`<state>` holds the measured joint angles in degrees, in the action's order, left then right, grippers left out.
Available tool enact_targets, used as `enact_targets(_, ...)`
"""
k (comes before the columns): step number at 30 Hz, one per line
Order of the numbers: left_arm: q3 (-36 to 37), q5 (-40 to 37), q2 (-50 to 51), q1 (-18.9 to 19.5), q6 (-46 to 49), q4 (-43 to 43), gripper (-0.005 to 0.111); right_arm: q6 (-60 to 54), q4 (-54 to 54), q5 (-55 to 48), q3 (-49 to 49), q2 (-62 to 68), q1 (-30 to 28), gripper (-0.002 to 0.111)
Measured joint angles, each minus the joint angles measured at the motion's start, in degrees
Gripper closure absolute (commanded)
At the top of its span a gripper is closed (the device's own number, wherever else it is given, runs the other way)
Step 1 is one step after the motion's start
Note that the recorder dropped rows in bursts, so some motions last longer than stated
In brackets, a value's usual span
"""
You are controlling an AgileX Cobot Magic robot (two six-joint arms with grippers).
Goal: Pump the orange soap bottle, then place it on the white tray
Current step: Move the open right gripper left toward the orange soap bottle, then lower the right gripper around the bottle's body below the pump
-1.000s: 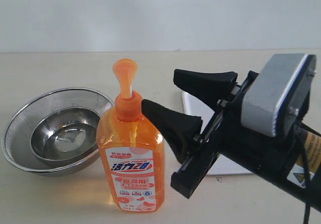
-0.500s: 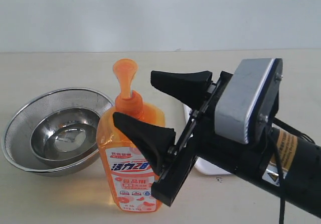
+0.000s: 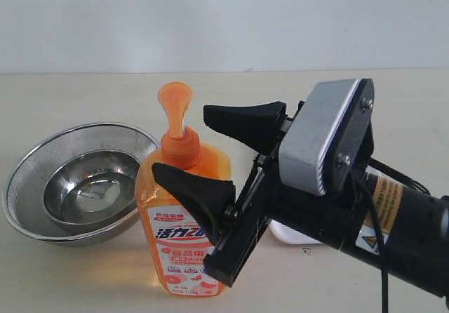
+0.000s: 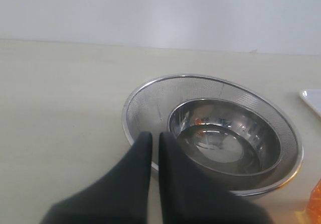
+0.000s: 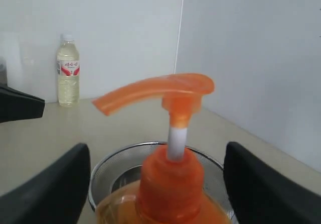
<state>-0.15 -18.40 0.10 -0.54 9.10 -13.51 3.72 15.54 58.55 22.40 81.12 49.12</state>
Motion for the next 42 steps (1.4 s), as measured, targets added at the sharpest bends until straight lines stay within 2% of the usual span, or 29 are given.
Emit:
enact_targets(10, 0.0, 0.0, 0.0, 0.0, 0.0, 0.0, 0.102, -0.1, 0.0, -0.3, 3.8, 6.2, 0.0, 0.043)
enact_targets(12, 0.0, 0.0, 0.0, 0.0, 0.0, 0.0, 0.102, -0.1, 0.0, -0.3, 3.9, 6.3, 0.0, 0.051)
enact_targets(16, 0.0, 0.0, 0.0, 0.0, 0.0, 0.0, 0.102, -0.8, 0.0, -1.1, 3.9, 6.3, 0.0, 0.079)
enact_targets(19, 0.0, 0.0, 0.0, 0.0, 0.0, 0.0, 0.102, -1.2, -0.5, -1.9, 4.2, 6.3, 0.0, 0.091)
enact_targets(23, 0.0, 0.0, 0.0, 0.0, 0.0, 0.0, 0.102, -1.2, -1.2, -2.2, 4.3, 6.3, 0.0, 0.100)
enact_targets(35, 0.0, 0.0, 0.0, 0.0, 0.0, 0.0, 0.102, -3.7, -7.5, -2.5, 4.3, 6.3, 0.0, 0.102)
enact_targets(42, 0.0, 0.0, 0.0, 0.0, 0.0, 0.0, 0.102, -6.0, -16.5, -2.3, 4.3, 6.3, 0.0, 0.102)
